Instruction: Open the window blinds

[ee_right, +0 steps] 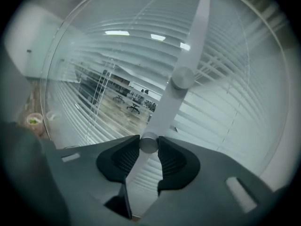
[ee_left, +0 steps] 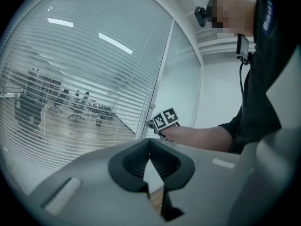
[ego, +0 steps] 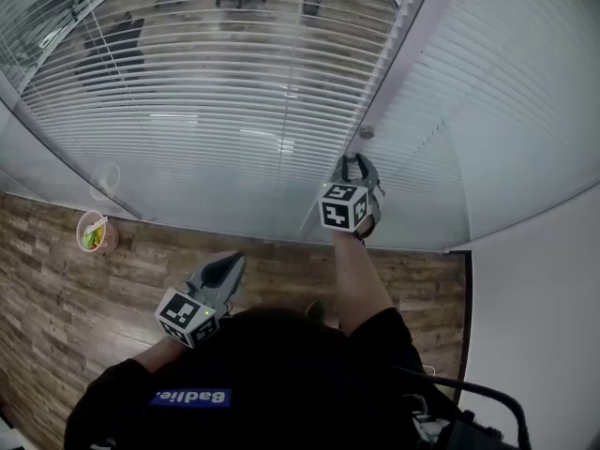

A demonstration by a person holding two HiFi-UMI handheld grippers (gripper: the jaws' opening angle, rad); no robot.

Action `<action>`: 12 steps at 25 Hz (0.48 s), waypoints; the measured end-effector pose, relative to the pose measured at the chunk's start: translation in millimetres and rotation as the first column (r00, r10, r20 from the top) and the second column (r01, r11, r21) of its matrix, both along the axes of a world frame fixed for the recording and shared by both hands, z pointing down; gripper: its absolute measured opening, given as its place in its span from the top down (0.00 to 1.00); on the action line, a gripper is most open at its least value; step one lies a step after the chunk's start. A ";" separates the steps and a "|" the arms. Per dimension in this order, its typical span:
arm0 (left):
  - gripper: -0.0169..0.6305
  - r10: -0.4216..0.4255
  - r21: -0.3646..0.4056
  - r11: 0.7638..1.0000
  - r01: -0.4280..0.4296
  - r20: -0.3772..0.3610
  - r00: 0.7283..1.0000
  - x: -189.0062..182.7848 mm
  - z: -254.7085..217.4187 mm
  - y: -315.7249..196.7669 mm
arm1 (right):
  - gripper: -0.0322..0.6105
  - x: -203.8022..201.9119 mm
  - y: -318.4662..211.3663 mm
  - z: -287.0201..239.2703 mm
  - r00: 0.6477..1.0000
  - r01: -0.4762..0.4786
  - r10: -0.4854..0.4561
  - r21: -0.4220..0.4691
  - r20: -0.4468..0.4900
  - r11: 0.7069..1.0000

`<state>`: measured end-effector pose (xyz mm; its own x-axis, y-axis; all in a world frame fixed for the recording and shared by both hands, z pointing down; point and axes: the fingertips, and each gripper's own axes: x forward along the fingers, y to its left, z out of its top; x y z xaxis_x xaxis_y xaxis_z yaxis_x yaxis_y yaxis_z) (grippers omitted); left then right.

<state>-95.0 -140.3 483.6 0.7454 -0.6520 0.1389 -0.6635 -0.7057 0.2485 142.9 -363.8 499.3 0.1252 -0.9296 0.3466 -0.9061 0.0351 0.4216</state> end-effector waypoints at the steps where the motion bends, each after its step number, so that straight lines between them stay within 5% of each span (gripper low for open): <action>1: 0.97 0.001 0.000 1.000 -0.001 -0.002 1.000 0.1 -2.1 0.0 | 0.75 -0.4 0.1 -1.6 0.999 0.005 -0.005 0.000 -0.049 1.000; 3: 0.97 0.012 0.005 1.000 -0.012 -0.003 1.000 2.4 -6.1 0.9 | 0.75 -0.8 0.2 -4.0 0.998 0.020 -0.019 0.007 -0.064 1.000; 6: 0.97 0.028 0.015 1.000 -0.028 -0.001 1.000 6.1 -8.2 2.3 | 0.71 1.2 -0.5 -4.9 0.972 0.043 -0.053 0.052 0.230 0.998; 8: 0.97 0.029 0.017 0.999 -0.029 -0.004 1.000 6.6 -8.3 2.2 | 0.59 7.0 -0.5 0.9 0.884 0.024 -0.050 0.061 0.464 0.998; 12: 0.97 0.025 0.015 1.000 -0.025 -0.008 1.000 5.4 -9.0 1.7 | 0.61 11.7 1.9 5.4 0.738 -0.010 -0.052 0.088 0.673 0.996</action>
